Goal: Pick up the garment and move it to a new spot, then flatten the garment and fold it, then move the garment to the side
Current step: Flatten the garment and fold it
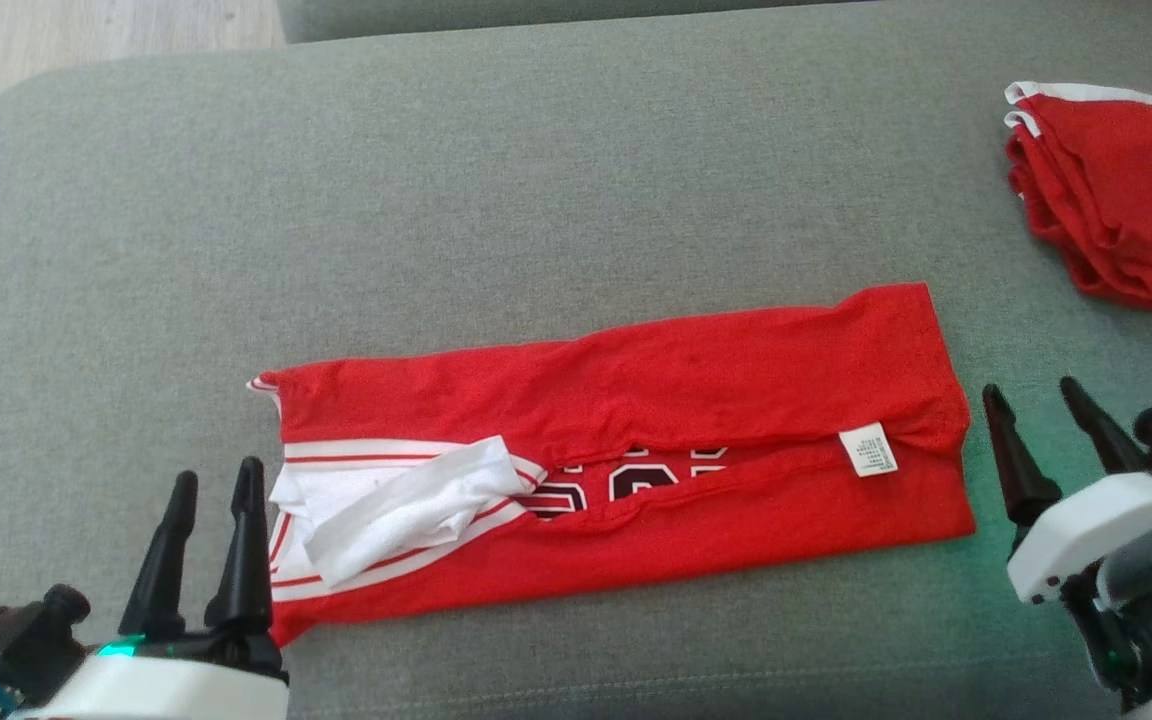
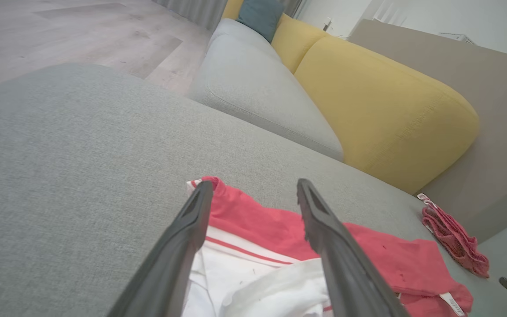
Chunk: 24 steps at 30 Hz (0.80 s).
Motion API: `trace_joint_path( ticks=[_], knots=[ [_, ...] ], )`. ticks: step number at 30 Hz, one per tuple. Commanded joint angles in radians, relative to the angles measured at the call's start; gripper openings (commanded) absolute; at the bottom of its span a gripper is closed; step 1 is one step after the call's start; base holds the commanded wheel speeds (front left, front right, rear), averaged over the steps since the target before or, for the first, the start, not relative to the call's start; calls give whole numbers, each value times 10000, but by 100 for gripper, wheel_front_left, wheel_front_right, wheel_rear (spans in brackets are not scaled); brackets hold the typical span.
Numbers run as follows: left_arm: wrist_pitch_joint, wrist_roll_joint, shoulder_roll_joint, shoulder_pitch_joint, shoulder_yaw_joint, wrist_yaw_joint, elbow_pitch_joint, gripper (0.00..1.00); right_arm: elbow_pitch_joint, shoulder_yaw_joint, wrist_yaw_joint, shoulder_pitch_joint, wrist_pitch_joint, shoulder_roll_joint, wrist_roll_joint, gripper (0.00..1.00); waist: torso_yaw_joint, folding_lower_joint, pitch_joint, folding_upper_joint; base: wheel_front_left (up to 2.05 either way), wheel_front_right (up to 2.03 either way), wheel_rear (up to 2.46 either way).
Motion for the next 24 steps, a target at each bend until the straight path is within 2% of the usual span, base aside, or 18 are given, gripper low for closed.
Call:
trace_joint_path(
  ticks=[1, 5, 13, 14, 24],
  knots=[
    [-117, 141, -37, -366, 471, 105, -342, 100, -305, 163, 65, -299, 178, -73, -72, 100, -3, 1, -16, -1, 0, 0, 0],
    [-189, 469, -184, -502, 509, 291, -275, 100, 242, 287, 65, -831, 811, 31, -132, 100, 37, 1, -41, -1, 0, 0, 0],
    [-249, 806, -432, -633, 408, 304, -31, 100, 1933, 713, 65, -2065, 2007, -185, -345, 100, 416, 1, -64, -1, 0, 0, 0],
    [-263, 834, -543, -617, 423, 281, 35, 100, 2450, 861, 65, -2294, 2375, -241, -314, 100, 589, 1, -66, -1, 0, 0, 0],
    [-285, 966, -824, -641, 513, 183, 182, 100, 3229, 1448, 65, -2488, 3265, -345, 47, 100, 892, 1, -14, -1, 0, 0, 0]
  ],
)
